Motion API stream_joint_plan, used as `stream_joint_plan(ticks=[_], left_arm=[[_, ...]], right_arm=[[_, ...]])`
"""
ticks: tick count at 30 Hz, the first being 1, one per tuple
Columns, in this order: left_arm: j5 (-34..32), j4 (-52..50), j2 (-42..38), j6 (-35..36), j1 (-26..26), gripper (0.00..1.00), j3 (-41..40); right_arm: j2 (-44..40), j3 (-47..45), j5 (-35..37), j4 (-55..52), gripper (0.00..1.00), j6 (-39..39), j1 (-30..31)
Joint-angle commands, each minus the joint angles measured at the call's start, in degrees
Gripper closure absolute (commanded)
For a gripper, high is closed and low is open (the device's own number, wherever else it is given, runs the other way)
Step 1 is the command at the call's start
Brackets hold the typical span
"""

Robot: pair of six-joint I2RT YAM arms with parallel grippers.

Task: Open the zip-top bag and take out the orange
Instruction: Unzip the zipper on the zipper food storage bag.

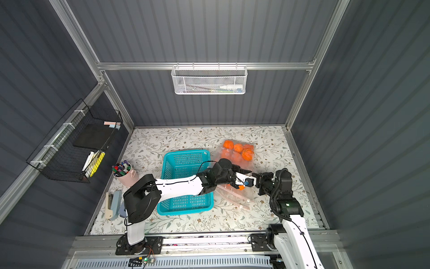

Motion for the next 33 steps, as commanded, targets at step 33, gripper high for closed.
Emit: stream_joint_plan(ticks=[33], left_arm=[[-7.3, -11.0, -12.5, -1.5, 6.1, 0.98, -1.1]], right_arm=[[11.5, 11.2, -2.0, 6.8, 1.0, 2.5, -14.5]])
